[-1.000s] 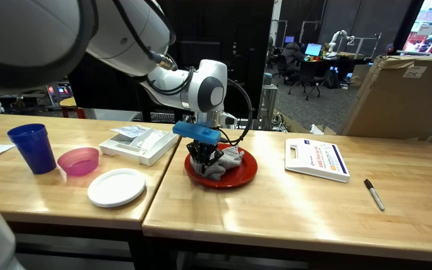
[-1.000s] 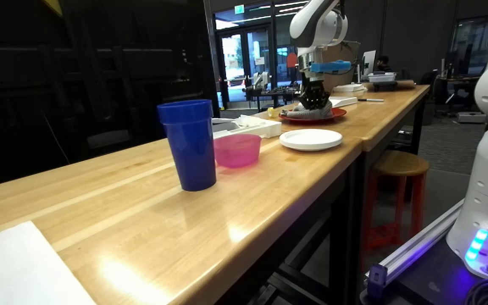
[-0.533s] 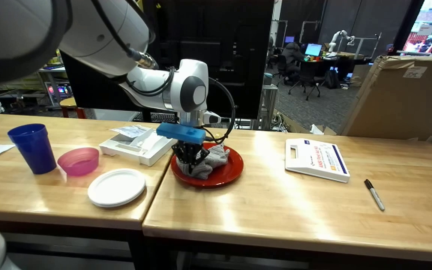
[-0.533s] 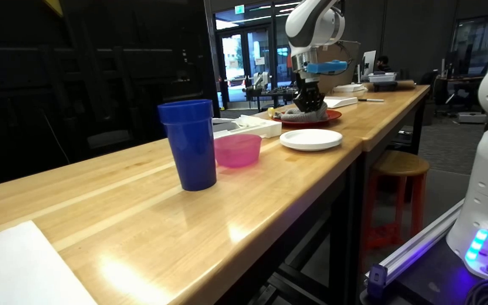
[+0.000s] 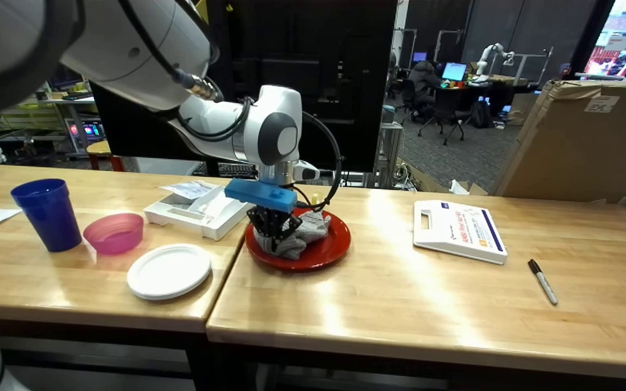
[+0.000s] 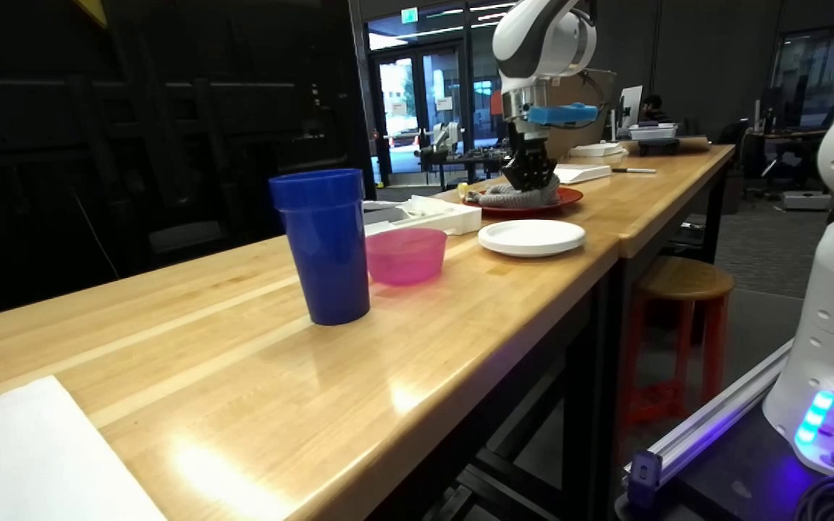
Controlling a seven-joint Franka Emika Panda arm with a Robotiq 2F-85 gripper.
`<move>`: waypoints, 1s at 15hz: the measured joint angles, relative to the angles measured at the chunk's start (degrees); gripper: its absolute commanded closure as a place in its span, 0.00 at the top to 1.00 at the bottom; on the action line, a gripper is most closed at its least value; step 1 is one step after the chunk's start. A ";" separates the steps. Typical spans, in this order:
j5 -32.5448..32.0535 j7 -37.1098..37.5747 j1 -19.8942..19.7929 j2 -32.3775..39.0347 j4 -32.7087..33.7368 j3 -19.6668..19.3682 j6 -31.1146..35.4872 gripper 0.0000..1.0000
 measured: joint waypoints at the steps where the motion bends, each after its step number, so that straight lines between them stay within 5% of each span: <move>1: 0.26 -0.17 0.00 -0.03 -0.04 -0.13 0.03 0.06; 15: 0.28 -0.17 -0.05 -0.32 0.65 -0.21 0.11 0.01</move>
